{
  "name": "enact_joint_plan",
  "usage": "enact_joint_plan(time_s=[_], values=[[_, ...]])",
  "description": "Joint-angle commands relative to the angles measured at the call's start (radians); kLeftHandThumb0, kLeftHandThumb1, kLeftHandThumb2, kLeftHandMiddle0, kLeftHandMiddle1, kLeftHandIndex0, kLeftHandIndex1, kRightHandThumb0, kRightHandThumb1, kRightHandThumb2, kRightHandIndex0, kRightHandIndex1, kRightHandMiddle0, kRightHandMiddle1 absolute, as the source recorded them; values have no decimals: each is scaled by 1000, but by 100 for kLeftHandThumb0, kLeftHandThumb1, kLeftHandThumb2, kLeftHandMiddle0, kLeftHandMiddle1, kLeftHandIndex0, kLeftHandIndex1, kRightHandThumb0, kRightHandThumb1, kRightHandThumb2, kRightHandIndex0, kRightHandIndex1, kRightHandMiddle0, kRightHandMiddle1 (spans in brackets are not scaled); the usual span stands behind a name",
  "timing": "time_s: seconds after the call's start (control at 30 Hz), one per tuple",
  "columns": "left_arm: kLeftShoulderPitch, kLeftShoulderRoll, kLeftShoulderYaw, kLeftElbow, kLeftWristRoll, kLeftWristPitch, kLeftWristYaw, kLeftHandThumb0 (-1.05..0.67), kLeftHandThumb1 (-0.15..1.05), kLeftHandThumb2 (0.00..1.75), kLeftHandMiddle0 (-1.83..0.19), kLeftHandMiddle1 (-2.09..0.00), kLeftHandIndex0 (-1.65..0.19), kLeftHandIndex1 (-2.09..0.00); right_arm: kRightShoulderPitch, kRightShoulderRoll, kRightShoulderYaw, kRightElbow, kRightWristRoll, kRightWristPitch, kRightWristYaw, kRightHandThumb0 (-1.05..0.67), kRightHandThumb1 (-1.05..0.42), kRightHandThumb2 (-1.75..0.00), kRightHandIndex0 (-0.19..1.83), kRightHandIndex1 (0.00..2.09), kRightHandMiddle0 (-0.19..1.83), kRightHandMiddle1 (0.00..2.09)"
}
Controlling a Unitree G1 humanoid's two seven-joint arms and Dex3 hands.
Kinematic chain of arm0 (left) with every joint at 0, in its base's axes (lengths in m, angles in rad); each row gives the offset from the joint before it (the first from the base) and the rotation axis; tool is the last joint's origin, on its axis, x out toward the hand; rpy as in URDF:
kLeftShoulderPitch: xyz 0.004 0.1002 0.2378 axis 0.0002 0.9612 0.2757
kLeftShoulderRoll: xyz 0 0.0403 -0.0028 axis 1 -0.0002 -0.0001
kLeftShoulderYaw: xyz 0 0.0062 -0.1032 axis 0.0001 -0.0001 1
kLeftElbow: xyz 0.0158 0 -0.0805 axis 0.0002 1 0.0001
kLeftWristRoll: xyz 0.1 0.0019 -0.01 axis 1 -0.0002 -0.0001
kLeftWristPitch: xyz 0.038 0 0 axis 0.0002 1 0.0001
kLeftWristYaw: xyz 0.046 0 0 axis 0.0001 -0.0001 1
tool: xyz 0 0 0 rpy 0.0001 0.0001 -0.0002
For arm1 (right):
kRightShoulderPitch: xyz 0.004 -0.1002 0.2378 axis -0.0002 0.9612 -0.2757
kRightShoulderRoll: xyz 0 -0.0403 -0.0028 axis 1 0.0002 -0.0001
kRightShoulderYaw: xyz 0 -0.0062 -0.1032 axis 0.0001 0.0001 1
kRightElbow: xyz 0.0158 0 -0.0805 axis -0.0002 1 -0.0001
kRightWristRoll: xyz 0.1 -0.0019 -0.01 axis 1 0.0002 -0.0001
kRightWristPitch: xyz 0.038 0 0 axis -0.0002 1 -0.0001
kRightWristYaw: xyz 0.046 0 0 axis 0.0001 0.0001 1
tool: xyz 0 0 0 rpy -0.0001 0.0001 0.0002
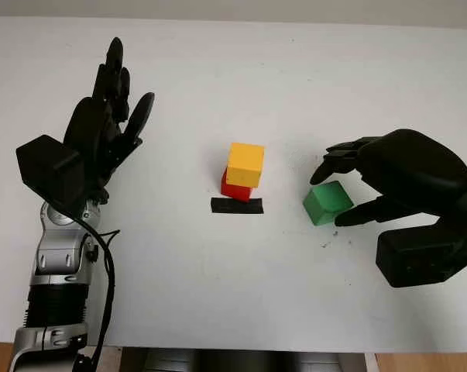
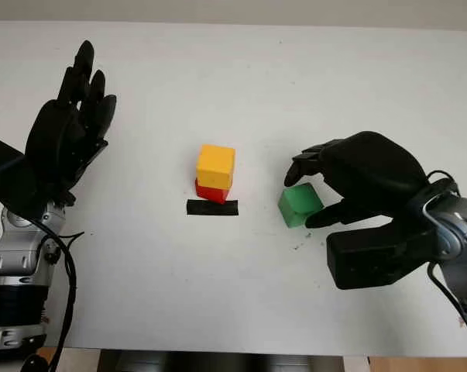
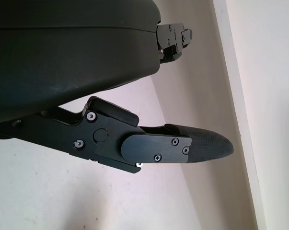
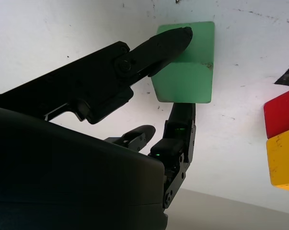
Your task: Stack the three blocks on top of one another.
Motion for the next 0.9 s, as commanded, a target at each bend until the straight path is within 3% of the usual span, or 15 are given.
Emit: enact_joint_plan(time_s=[0.0, 0.17, 0.33, 0.6, 0.7, 0.77, 0.8, 0.87], values=[[13, 10, 6, -28, 1, 13, 4, -82, 105, 36, 16, -5, 14, -5, -10, -7, -9, 4, 10, -11, 3, -56, -80, -5, 58, 11, 55, 100], [13, 10, 8, -36, -5, 28, 4, -82, 105, 36, 16, -5, 14, -6, -11, -4, -6, 19, 15, -22, 3, -52, -80, -5, 60, 12, 59, 105], [10, 8, 9, -33, -9, 31, 5, -80, 105, 35, 17, -5, 15, -5, -22, -10, 6, 63, 7, -76, -10, -47, -83, -6, 69, 18, 66, 129], [11, 9, 9, -30, -12, 34, 5, -79, 105, 35, 16, -5, 15, -5, -34, 15, -12, 79, 54, -71, -7, -41, -84, -6, 62, 17, 61, 132], [13, 12, 8, -33, -7, 38, 5, -79, 105, 36, 16, -6, 15, -5, -71, 31, -23, 64, 134, -1, 45, -39, -85, -6, 60, 16, 59, 130], [12, 9, 7, -33, -4, 39, 11, -78, 105, 37, 15, -6, 14, -6, -113, 49, -31, 49, 204, 89, 98, -40, -86, -6, 59, 15, 56, 133], [9, 7, 6, -30, -3, 38, 15, -78, 105, 37, 14, -6, 14, -6, -151, 64, -38, 47, 253, 148, 126, -41, -91, -6, 53, 12, 46, 143], [7, 2, 7, -30, -9, 39, 16, -78, 105, 36, 14, -6, 14, -6, -221, 78, -45, 48, 318, 243, 168, -38, -88, -5, 54, 13, 49, 140]])
